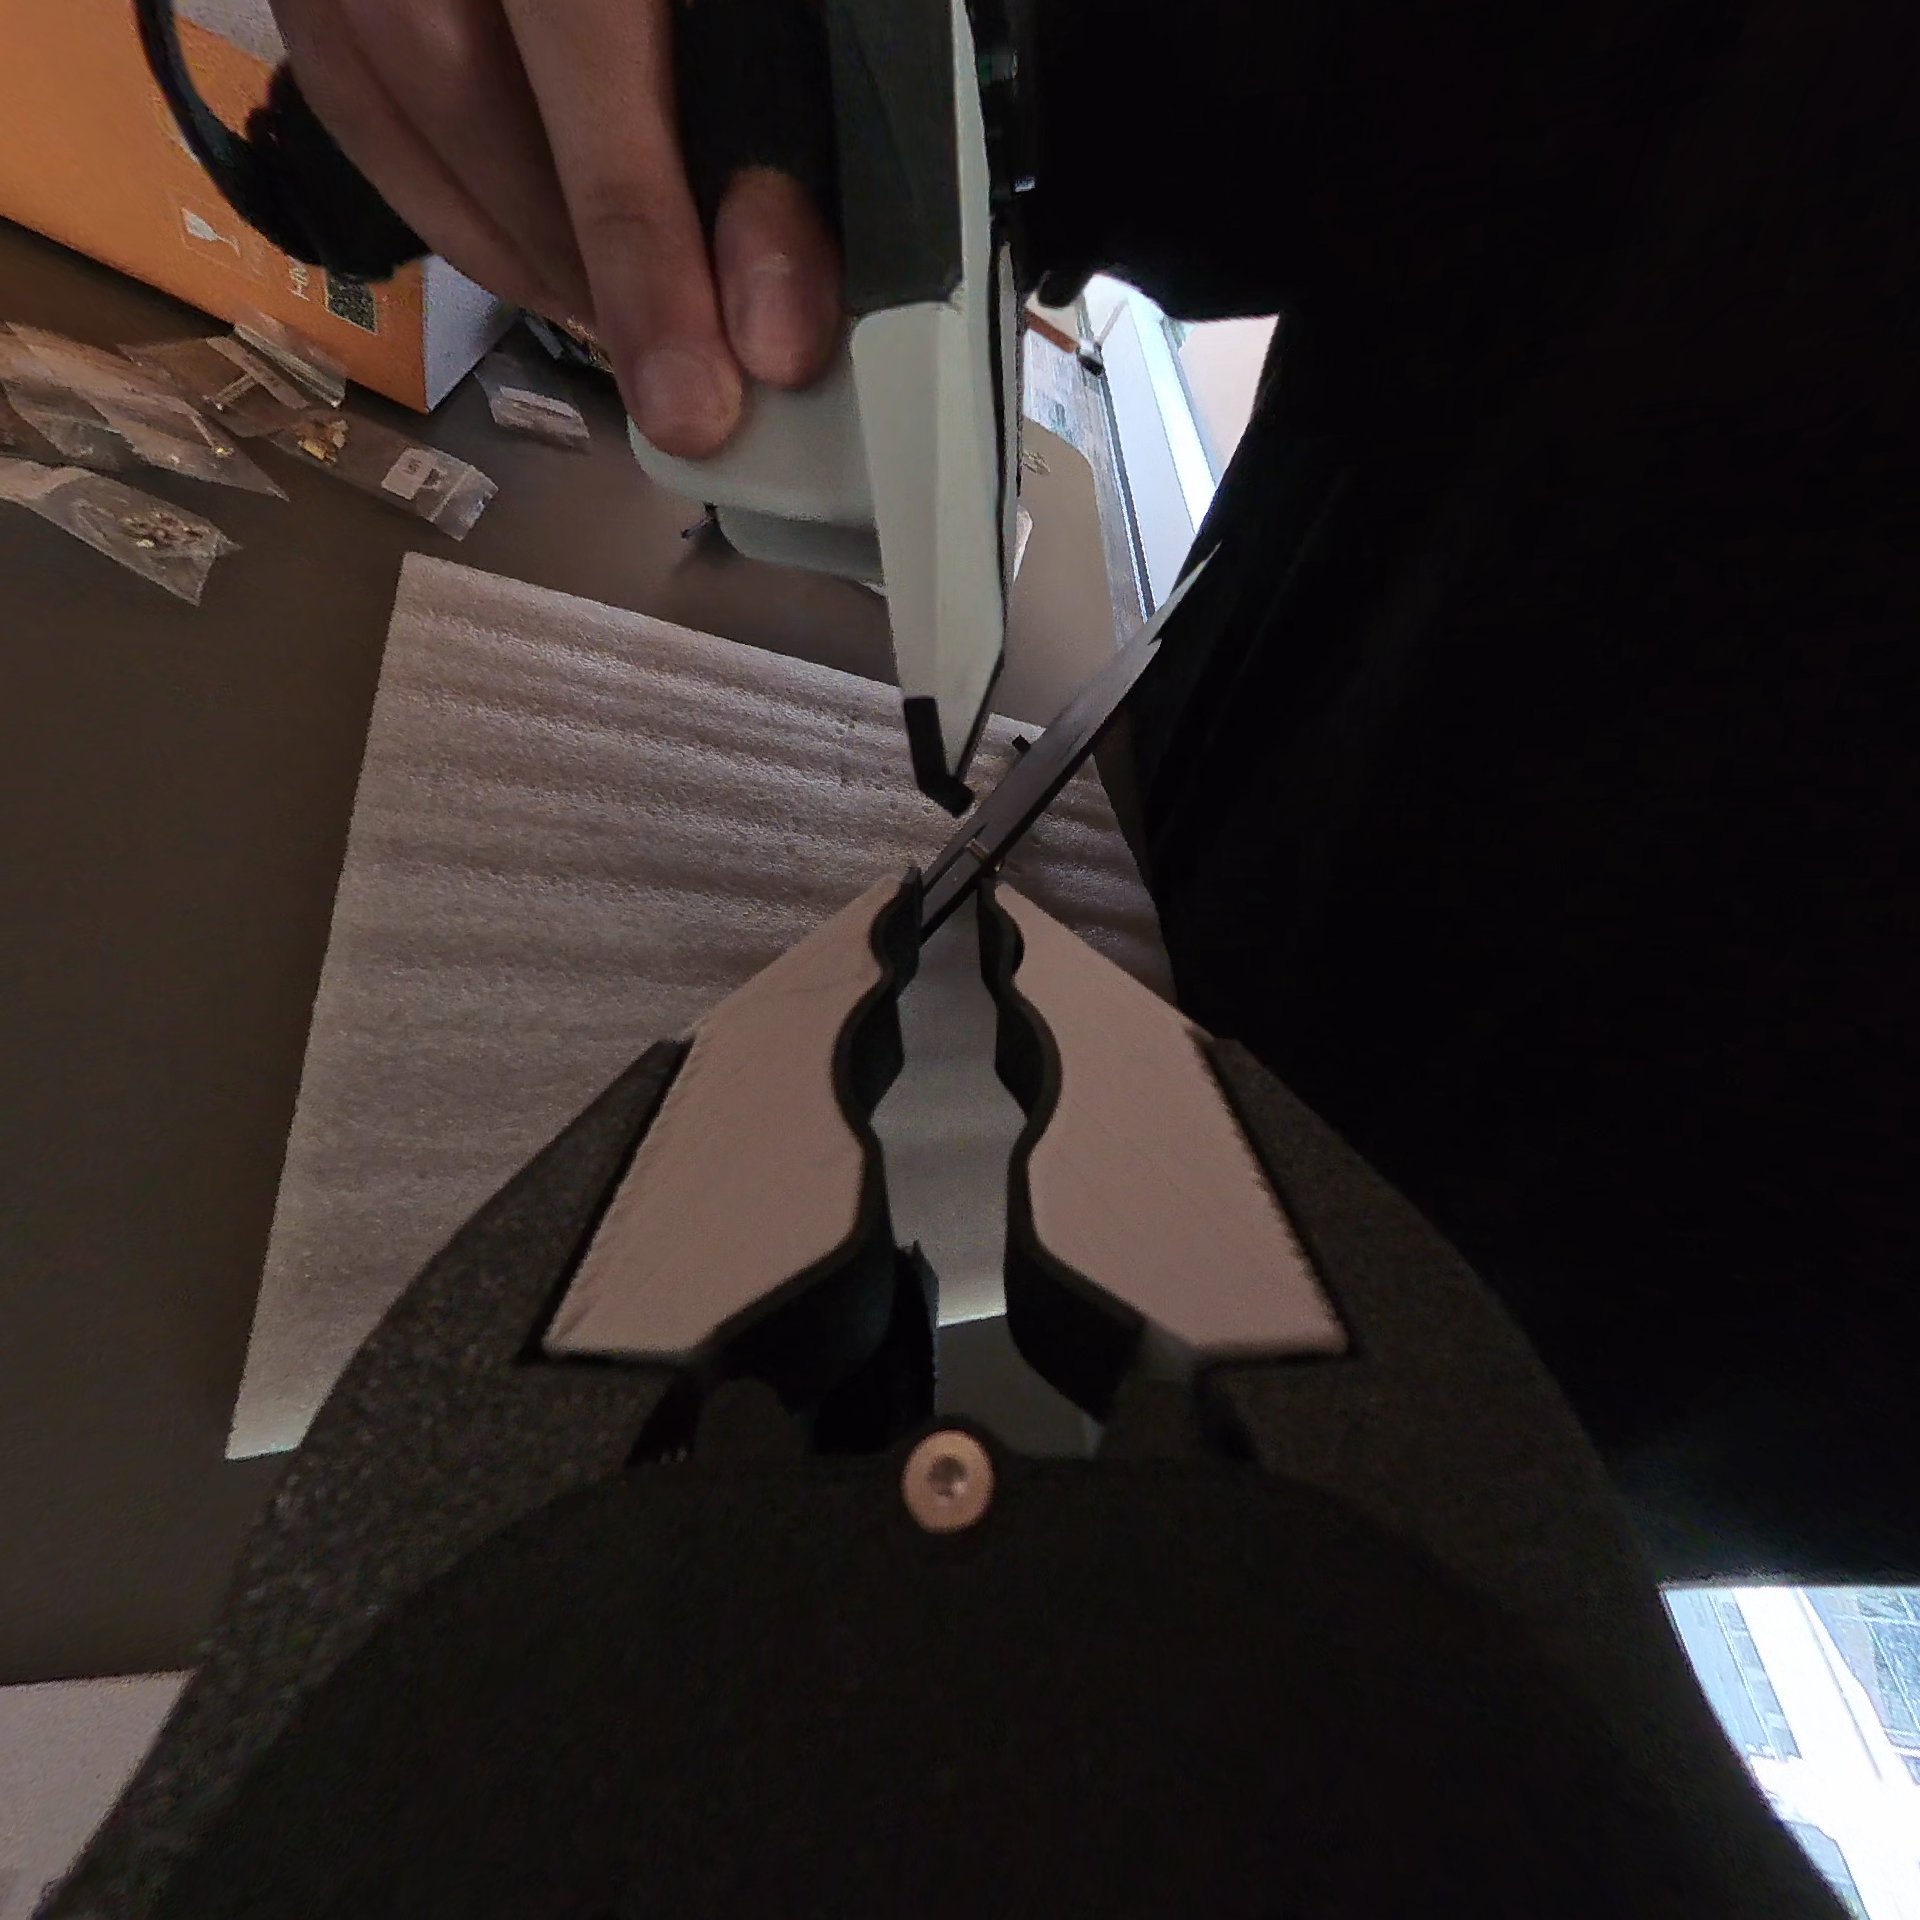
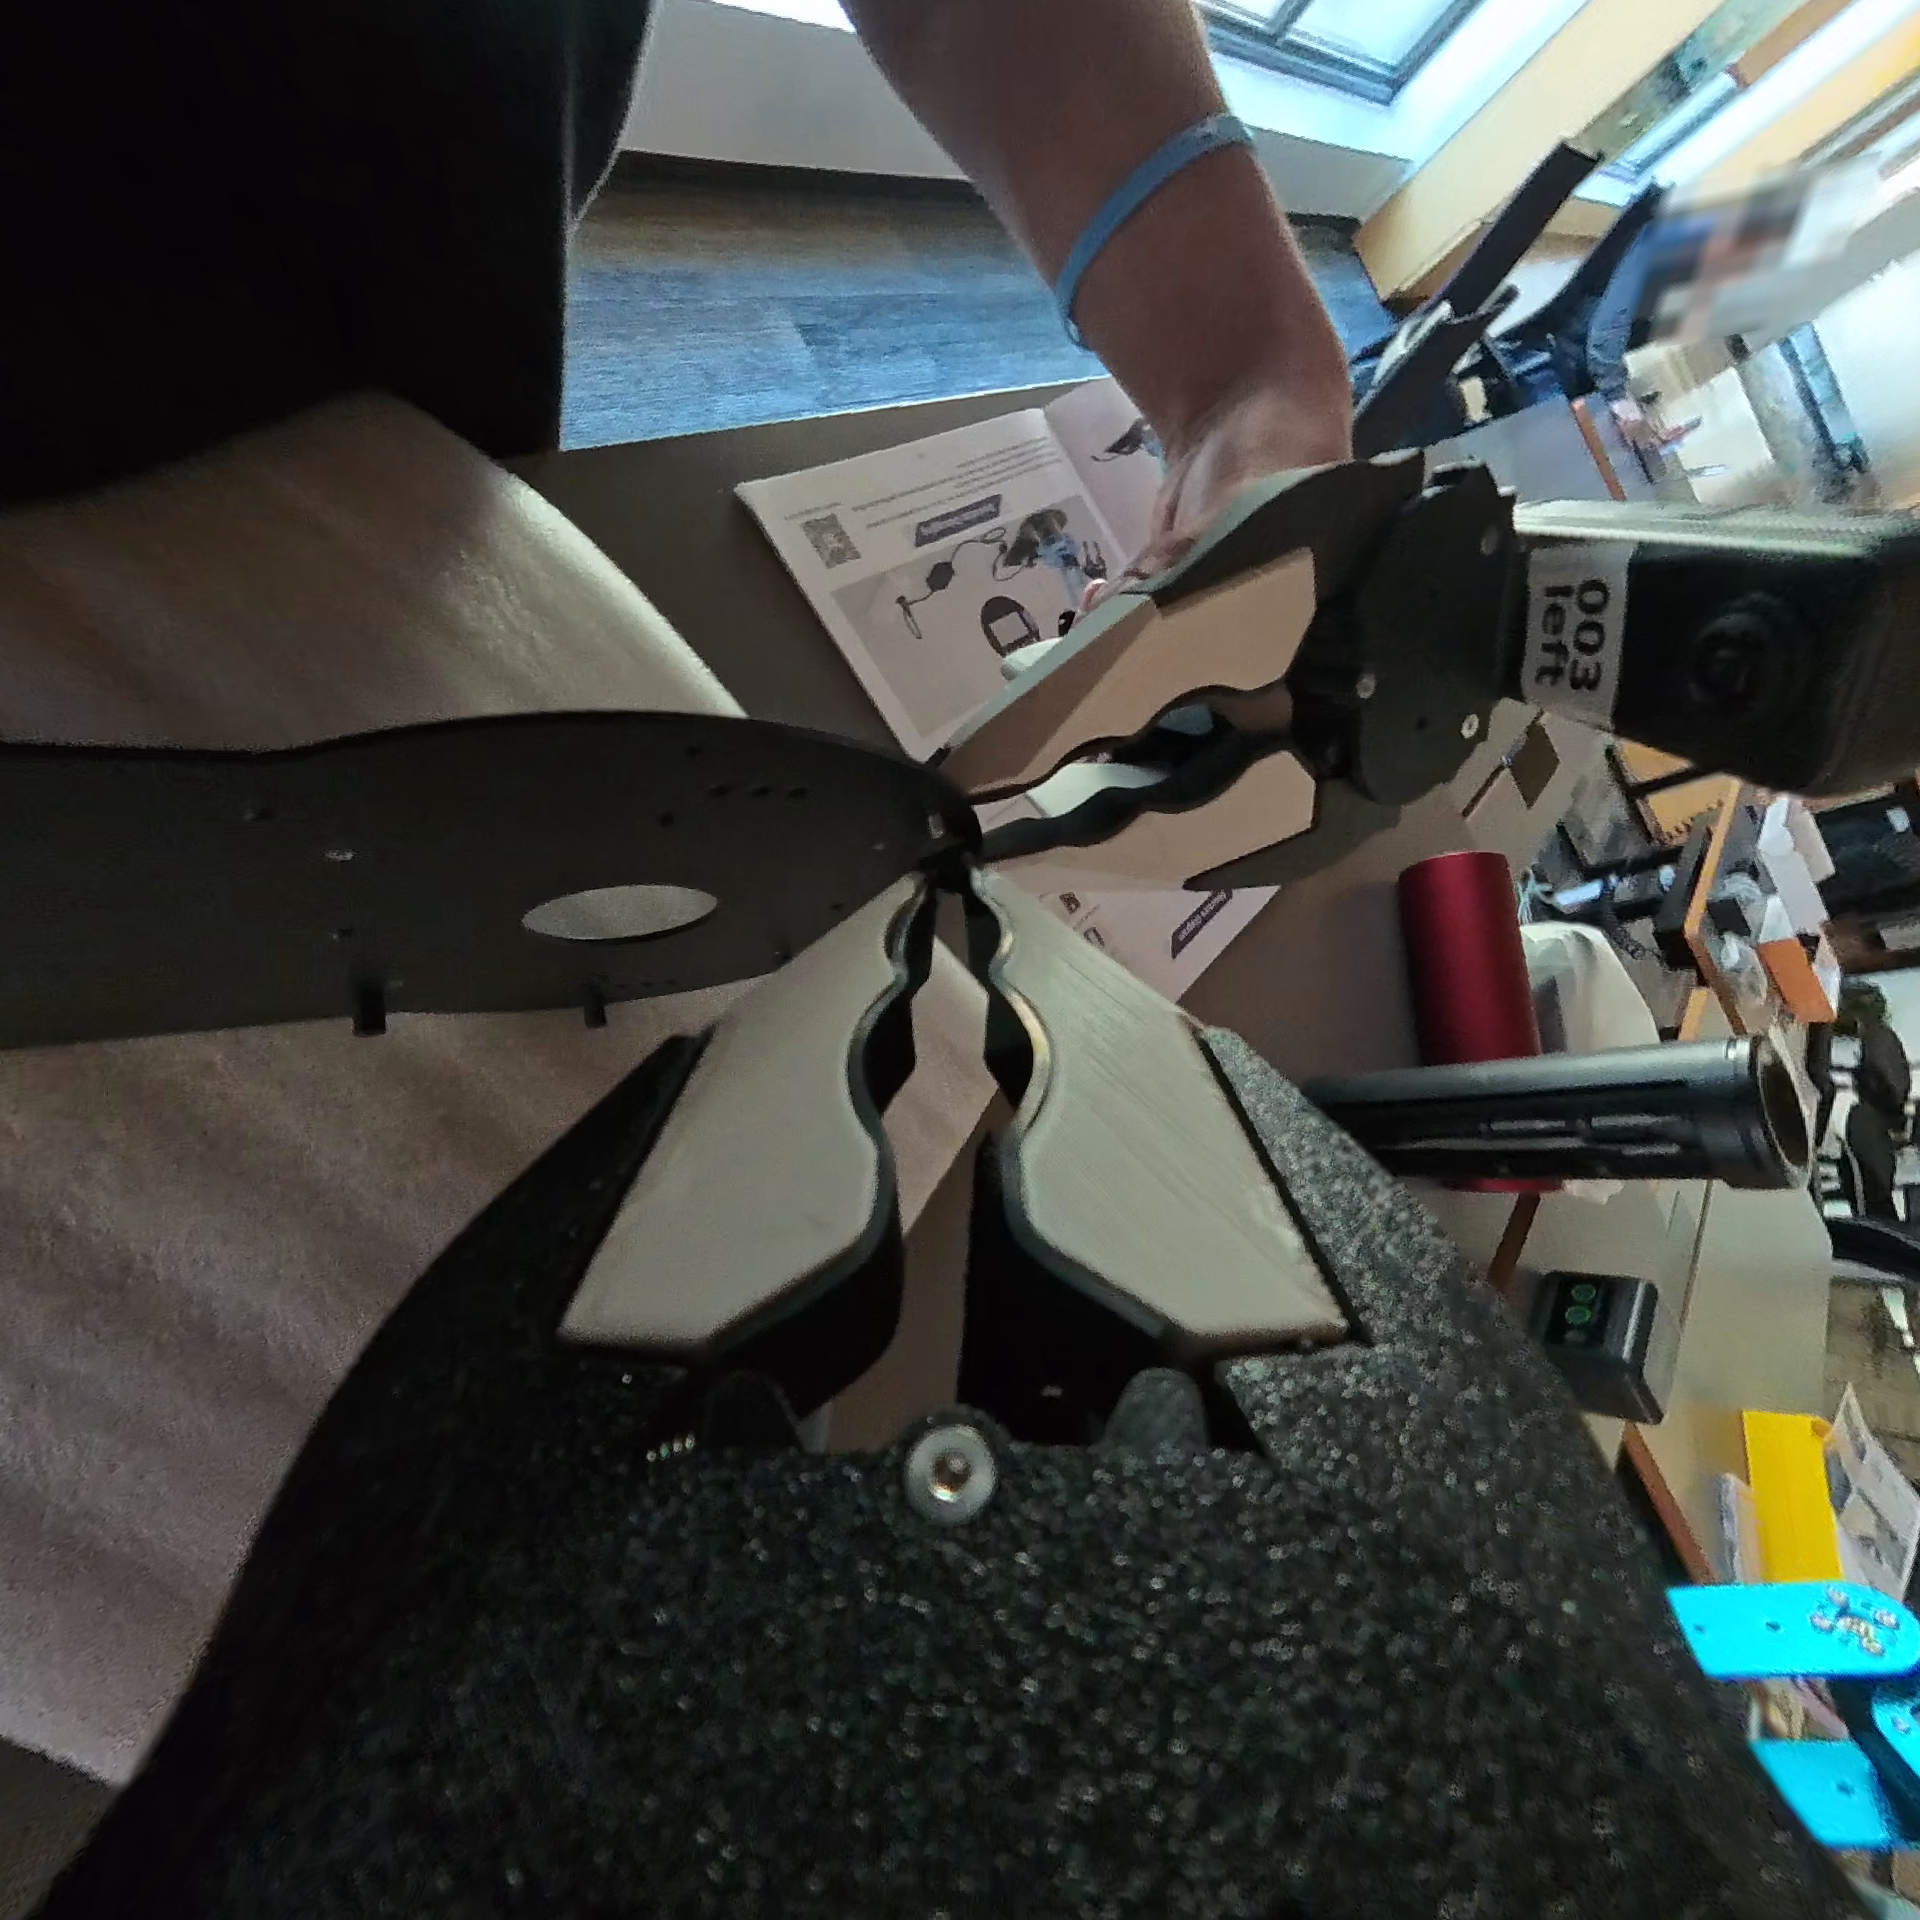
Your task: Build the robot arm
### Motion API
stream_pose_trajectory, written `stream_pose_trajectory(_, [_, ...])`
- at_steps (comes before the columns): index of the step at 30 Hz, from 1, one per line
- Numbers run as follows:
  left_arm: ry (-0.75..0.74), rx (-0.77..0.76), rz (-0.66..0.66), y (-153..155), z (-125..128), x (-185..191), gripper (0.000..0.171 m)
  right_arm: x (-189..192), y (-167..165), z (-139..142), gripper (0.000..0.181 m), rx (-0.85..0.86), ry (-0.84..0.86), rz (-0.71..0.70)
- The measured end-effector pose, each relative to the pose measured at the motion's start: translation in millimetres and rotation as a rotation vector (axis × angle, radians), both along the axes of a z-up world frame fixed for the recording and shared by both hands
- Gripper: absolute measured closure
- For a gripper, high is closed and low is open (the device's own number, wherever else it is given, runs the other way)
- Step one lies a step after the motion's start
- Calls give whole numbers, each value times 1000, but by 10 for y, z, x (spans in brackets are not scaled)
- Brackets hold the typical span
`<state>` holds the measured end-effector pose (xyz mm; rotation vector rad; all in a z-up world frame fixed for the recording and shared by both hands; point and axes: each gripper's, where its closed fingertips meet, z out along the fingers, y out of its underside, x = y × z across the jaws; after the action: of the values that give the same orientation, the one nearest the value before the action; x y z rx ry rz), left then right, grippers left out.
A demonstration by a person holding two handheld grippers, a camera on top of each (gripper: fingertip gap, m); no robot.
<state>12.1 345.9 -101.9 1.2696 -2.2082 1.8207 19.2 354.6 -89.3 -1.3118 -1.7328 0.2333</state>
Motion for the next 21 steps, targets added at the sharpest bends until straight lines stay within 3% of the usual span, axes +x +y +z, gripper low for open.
stream_pose_trajectory(21, [8,-11,-5,7,2,27,162,-37,1,-49,176,172,-183,150])
